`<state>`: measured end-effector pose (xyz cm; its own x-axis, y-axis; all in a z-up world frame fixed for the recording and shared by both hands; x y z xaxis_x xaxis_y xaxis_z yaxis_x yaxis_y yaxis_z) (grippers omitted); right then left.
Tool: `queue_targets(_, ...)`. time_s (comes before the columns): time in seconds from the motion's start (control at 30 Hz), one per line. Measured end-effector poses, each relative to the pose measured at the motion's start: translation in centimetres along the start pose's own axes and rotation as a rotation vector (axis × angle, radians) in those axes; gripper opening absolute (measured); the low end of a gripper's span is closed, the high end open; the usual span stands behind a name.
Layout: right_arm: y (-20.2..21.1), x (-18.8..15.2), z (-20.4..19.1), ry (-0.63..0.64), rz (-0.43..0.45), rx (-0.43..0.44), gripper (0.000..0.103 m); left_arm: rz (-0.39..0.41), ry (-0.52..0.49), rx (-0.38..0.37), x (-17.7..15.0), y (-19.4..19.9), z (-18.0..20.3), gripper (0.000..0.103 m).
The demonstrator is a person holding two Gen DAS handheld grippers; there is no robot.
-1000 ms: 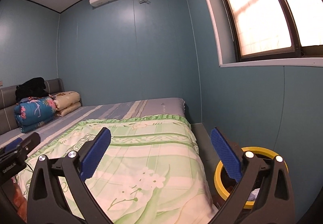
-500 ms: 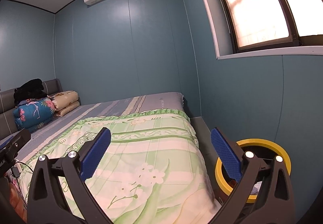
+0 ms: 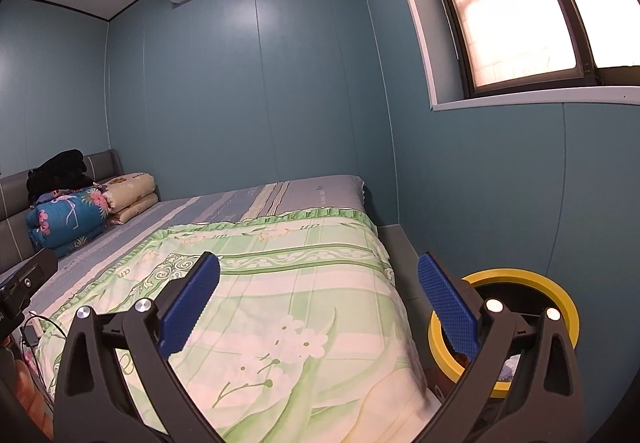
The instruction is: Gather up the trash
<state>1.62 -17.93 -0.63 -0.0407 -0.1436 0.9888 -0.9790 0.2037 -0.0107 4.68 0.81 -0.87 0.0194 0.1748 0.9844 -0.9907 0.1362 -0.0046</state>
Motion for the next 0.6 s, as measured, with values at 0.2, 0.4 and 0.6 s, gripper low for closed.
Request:
queue_targets(0.2,-0.17,-0.13,0.02,-0.003,-0.009,-0.001,0.095,-0.002,0.004,-0.001,0.00,-0.01,-0.14,0.095)
queue_targets(0.4,-0.17,-0.29,0.09,-0.005,-0.012,0.000,0.095,-0.006,0.008,-0.003,-0.02,-0.14,-0.46,0.095)
queue_targets(0.6,-0.21,-0.37,0.14,-0.006,-0.015,0.001,0.095,-0.003,0.004,-0.007,-0.02,-0.15,-0.40,0.095)
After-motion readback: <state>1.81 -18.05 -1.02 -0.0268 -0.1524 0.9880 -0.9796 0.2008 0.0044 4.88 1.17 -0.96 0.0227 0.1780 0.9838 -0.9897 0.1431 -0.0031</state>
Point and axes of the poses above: each gripper's, at about its wrist camera, not at the fingertips, and y roughly against the way its jaws point, z to its right, x to its top, the point moved 1 cm from there along -y, roughly the way its jaws point, and after that the axes turned 12 degrees about z, right-handed, at the moved point
